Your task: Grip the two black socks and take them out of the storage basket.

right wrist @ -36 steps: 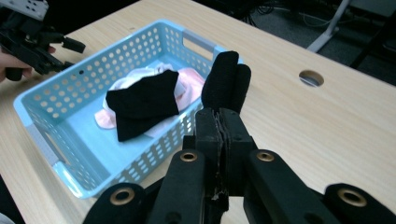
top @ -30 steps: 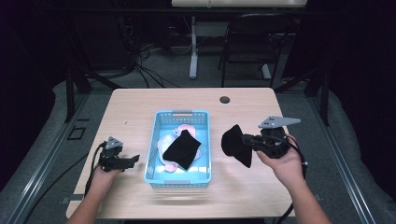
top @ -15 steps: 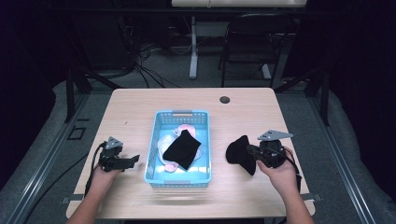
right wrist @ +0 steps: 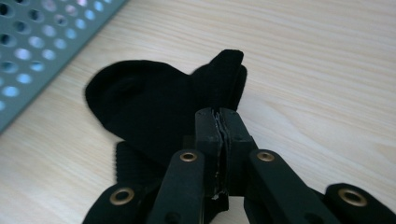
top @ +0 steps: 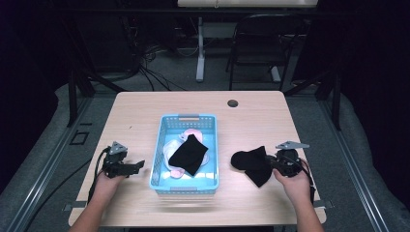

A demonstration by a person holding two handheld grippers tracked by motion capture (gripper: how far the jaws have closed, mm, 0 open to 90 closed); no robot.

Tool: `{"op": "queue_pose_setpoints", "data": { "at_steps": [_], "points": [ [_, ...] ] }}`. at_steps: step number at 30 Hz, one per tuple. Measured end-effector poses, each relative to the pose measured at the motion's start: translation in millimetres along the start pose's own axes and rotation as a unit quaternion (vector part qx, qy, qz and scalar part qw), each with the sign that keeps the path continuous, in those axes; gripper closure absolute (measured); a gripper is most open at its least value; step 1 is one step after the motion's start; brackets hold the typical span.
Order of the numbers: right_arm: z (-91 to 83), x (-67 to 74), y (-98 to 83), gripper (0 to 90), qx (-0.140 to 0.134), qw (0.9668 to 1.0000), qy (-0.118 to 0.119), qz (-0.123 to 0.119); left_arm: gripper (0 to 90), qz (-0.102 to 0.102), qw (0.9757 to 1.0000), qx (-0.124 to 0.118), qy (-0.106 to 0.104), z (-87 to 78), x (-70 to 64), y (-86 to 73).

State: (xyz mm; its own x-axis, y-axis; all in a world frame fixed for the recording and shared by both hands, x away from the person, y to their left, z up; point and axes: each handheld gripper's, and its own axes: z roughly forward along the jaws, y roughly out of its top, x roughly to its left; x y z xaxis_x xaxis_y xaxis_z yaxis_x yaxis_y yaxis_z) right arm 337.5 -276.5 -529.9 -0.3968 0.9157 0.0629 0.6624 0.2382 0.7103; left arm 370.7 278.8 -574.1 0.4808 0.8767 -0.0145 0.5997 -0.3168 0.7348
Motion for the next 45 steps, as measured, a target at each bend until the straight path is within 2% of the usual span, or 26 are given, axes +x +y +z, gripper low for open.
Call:
{"op": "queue_pose_setpoints", "data": {
  "at_steps": [1,3,5,7,10,11,19,22,24,28,29,30,31,32,33,34,35,39,41,45],
  "points": [
    [2.2,-5.2,-2.8,87.1,0.001,0.9999,-0.009,0.007,14.2,0.0,1.0,0.0,0.0,0.0,0.0,0.0],
    [3.6,-8.5,-4.6,86.8,0.003,0.9999,-0.012,0.011,14.2,-0.001,1.0,-0.002,0.0,0.3,-0.1,-0.1],
    [7.5,-18.0,-10.7,85.7,0.009,0.9994,-0.013,0.031,14.2,-0.001,1.0,-0.002,0.0,0.4,0.0,-0.1],
    [8.9,-22.0,-13.5,81.4,0.013,0.9992,-0.017,0.034,14.2,-0.002,1.0,-0.002,0.0,0.6,0.0,-0.2],
    [10.0,-23.9,-15.7,77.8,0.013,0.9989,-0.019,0.041,14.2,-0.001,1.0,0.0,0.0,0.6,0.2,0.0],
    [10.4,-24.9,-17.0,71.4,0.011,0.9987,-0.022,0.045,14.2,0.0,1.0,-0.001,0.0,0.7,0.1,0.1],
    [10.3,-24.4,-17.8,63.1,0.009,0.9982,-0.019,0.056,14.2,0.0,1.0,0.0,0.0,0.6,0.1,0.0],
    [10.9,-21.7,-16.1,61.2,0.013,0.9987,-0.014,0.047,14.2,0.001,1.0,0.002,0.002,0.2,0.0,0.0],
    [9.1,-17.0,-10.5,60.0,0.013,0.9992,-0.019,0.032,14.2,-0.002,1.0,0.0,0.001,-0.2,-0.4,-0.2],
    [4.0,-10.8,-0.1,59.7,0.006,0.9996,-0.002,0.029,14.2,-0.002,1.0,0.0,0.001,-0.1,-0.4,-0.4],
    [0.7,-4.8,7.6,59.3,0.002,0.9998,0.005,0.021,14.2,0.0,1.0,0.001,0.001,0.1,-0.5,-0.3],
    [0.7,-4.8,7.6,59.3,0.002,0.9998,0.005,0.021,14.2,0.0,1.0,0.001,0.001,0.1,-0.5,-0.3],
    [-1.0,1.4,14.8,59.1,0.003,0.9998,0.019,0.008,14.2,0.0,1.0,-0.001,0.002,0.3,-0.7,-0.5],
    [-1.0,1.4,14.8,59.1,0.003,0.9998,0.019,0.008,14.2,0.0,1.0,-0.001,0.002,0.3,-0.7,-0.5],
    [-1.2,8.2,21.3,58.5,0.008,0.9996,0.026,-0.007,14.2,-0.001,1.0,0.0,0.0,0.0,-0.3,-0.3],
    [-1.2,8.2,21.3,58.5,0.008,0.9996,0.026,-0.007,14.2,-0.001,1.0,0.0,0.0,0.0,-0.3,-0.3],
    [-1.4,13.0,28.0,58.4,0.009,0.9993,0.029,-0.021,14.2,-0.002,1.0,-0.001,0.001,0.2,-0.1,-0.4],
    [-2.4,18.6,39.0,59.2,0.008,0.9988,0.041,-0.026,14.2,0.0,1.0,0.002,0.0,0.2,0.0,-0.4],
    [-2.9,23.6,50.0,59.8,0.007,0.998,0.054,-0.033,14.1,-0.002,1.0,0.001,0.0,0.1,-0.2,-0.4],
    [-2.4,32.0,63.7,60.0,0.002,0.9971,0.062,-0.045,14.2,-0.003,1.0,-0.001,0.001,0.4,-0.1,-0.5]
  ]
}}
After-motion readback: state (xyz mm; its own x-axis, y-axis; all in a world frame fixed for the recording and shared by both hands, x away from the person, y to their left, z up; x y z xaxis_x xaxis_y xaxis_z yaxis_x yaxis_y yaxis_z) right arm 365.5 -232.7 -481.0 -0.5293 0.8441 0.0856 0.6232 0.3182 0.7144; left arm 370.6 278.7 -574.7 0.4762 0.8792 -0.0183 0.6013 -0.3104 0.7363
